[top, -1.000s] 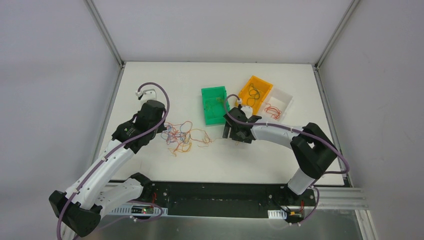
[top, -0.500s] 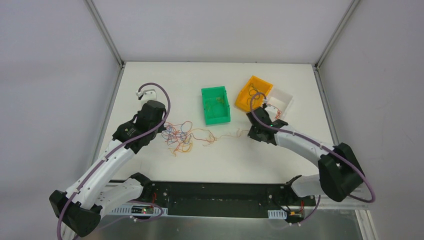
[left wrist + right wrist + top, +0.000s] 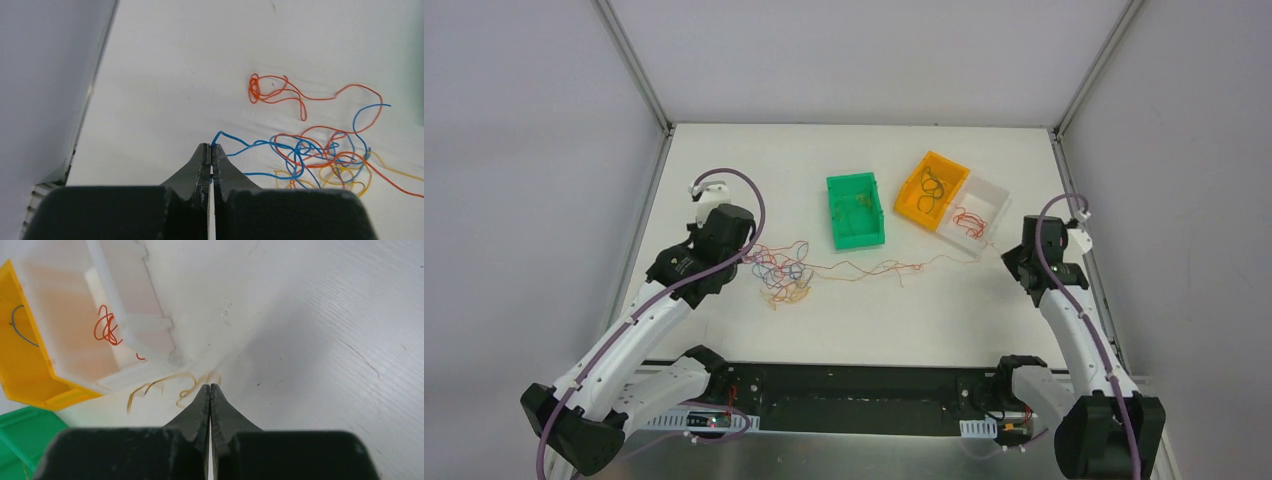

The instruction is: Untangle the cables

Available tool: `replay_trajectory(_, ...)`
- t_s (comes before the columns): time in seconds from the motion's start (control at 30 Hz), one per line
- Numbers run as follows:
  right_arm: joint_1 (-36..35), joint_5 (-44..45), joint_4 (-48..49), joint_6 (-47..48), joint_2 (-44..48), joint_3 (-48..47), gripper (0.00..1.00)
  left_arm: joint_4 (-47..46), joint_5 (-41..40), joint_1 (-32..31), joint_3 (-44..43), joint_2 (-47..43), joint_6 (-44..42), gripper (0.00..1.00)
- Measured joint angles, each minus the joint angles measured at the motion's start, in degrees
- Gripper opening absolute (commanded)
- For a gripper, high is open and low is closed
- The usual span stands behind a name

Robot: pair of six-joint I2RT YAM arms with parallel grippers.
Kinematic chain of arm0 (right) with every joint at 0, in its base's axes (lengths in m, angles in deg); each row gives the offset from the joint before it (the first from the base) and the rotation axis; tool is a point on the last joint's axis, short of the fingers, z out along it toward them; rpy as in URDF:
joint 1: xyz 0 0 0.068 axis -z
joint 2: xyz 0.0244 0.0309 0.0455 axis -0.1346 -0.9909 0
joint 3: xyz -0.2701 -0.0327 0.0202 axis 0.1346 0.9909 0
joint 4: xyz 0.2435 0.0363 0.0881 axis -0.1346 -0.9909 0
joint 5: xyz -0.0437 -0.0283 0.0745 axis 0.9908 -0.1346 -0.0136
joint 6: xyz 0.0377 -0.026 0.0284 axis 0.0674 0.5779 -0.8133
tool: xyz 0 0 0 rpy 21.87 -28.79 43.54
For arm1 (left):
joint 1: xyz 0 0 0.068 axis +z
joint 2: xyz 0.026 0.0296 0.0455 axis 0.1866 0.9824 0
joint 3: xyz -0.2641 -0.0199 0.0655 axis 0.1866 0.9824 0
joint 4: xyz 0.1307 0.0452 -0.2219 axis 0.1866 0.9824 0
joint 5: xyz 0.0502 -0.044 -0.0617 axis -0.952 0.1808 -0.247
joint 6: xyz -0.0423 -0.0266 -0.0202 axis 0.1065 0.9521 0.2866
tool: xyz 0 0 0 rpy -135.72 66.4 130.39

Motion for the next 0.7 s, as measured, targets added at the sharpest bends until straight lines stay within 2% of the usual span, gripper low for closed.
replay_trajectory(0.1, 3.1, -0.3, -1.7, -1.0, 4.0, 0.2, 0.0, 1.7, -3.7, 0.0, -0.6, 0.1, -1.5, 0.0)
replay_trajectory(0.3, 4.0, -2.6, -3.3, -0.8, 10.1, 0.2, 0.0, 4.2, -10.7, 0.0, -1.8, -0.2, -3.7, 0.0)
replay_trajectory(0.43, 3.0, -8.9, -3.1, 1.7, 12.4, 0.2, 0.0, 4.6, -5.6, 0.0, -1.9, -1.4, -3.7, 0.01)
replay_trajectory(0.53, -0.6, -12.2, -3.0, 3.8, 12.7, 0.1, 0.0, 4.5, 2.5, 0.0, -2.1, -1.5, -3.6, 0.08)
replay_trajectory(0.57, -1.9, -13.3, -3.0, 4.4, 12.3, 0.0, 0.03, 4.4, 5.0, 0.0, -2.1, -1.2, -3.4, 0.11)
replay_trajectory(0.6, -3.0, -14.8, -3.1, 5.0, 11.6, -0.4, 0.15, 4.3, 7.6, 0.0, -2.2, -0.8, -3.2, 0.2)
replay_trajectory(0.67, -4.9, -17.7, -3.0, 5.7, 9.5, -1.4, 0.67, 3.9, 11.3, 0.0, -2.3, 0.3, -2.7, 0.47)
replay_trajectory(0.7, -6.2, -18.9, -3.1, 6.1, 8.2, -2.1, 0.88, 3.8, 13.2, 0.0, -2.4, 0.9, -2.6, 0.6)
